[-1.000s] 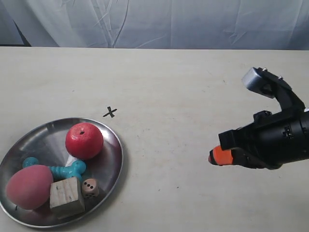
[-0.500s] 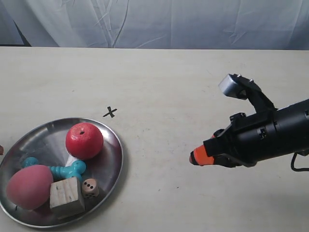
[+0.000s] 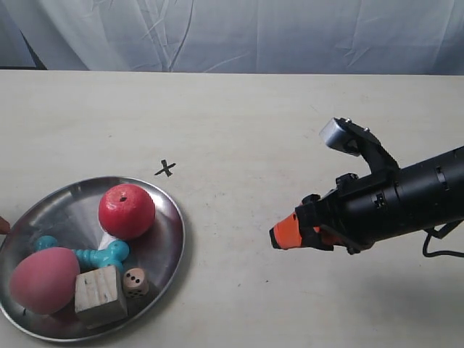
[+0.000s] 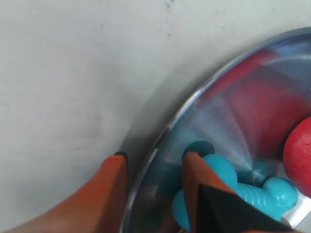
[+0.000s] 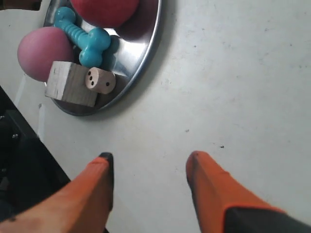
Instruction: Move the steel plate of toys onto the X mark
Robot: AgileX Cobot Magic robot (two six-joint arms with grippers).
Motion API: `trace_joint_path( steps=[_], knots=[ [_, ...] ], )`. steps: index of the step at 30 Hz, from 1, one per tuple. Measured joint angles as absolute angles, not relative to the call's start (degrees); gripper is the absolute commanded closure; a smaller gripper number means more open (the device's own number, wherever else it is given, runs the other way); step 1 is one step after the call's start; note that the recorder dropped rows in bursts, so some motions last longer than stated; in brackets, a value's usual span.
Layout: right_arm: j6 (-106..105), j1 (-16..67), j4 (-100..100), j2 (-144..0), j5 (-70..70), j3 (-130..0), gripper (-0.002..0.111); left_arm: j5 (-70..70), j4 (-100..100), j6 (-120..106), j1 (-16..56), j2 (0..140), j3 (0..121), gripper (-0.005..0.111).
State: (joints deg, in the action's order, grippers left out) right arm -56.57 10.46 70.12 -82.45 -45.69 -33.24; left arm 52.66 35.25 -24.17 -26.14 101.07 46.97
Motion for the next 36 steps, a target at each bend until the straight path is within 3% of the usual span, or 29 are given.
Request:
trace_joint_path(
  steps=[10,16,36],
  knots=[
    [-56.7,10.5,70.8,-82.6,-45.6,-33.5,0.060,52.6,36.9,-27.7,-26.1,106.5,47.0,0.073],
    [-56.7,10.5,70.8,-82.6,-45.0,-33.5,0.060,52.9,38.3,-29.6,-26.1,108.2,47.0,0.107],
    [-57.7,10.5,71.8,-82.6,-43.1,-33.5,0.060,53.2,40.1,-32.6,-26.1,109.0,47.0,0.107]
  ],
)
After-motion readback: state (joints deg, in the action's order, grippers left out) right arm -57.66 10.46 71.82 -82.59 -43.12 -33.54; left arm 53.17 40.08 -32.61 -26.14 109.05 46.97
